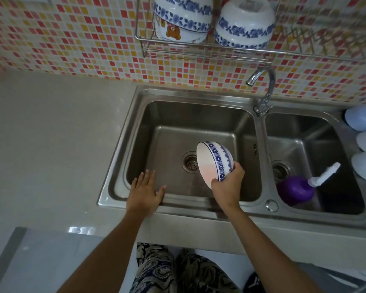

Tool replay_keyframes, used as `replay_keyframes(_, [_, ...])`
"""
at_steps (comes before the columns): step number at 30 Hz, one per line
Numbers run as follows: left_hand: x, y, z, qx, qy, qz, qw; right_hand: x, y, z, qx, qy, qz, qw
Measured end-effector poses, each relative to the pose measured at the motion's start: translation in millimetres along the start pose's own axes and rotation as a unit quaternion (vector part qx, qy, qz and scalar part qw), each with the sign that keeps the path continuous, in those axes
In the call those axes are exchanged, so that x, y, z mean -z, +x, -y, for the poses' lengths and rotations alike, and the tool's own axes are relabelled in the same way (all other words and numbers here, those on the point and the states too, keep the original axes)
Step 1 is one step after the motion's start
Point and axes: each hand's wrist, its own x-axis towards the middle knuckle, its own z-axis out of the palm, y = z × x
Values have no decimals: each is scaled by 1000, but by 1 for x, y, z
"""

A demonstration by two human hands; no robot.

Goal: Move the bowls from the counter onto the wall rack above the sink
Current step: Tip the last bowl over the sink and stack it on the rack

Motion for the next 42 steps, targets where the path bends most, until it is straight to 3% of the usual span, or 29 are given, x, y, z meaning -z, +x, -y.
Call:
replay_keyframes(14, [-1, 1, 1, 0, 7, -7, 1000, -5, 23, 37, 252, -126, -14, 959])
replay_keyframes(19, [0, -1, 0, -2, 1, -9, 1000, -8, 24, 30, 280, -161, -7, 946])
replay_keyframes(22, [0, -1, 0, -2, -1, -9, 1000, -11, 24, 30, 195, -124, -4, 973])
replay_keyframes(25, [-1, -1, 1, -5, -3, -8, 1000, -10, 30, 33, -23, 43, 8, 999])
replay_keyframes(28, [0, -1, 2, -12, -5, -6, 1000, 3, 31, 42, -208, 267, 54, 940])
replay_keyframes(30, [3, -2, 1, -16, -10, -5, 1000, 15, 29, 48, -261, 345, 77, 898])
replay_keyframes(35, [43, 16, -16, -38, -74, -87, 993, 40, 13, 62, -254, 420, 112, 864])
replay_keyframes(42, [191, 76, -79, -221, -45, -303, 926, 77, 0, 125, -153, 531, 168, 817])
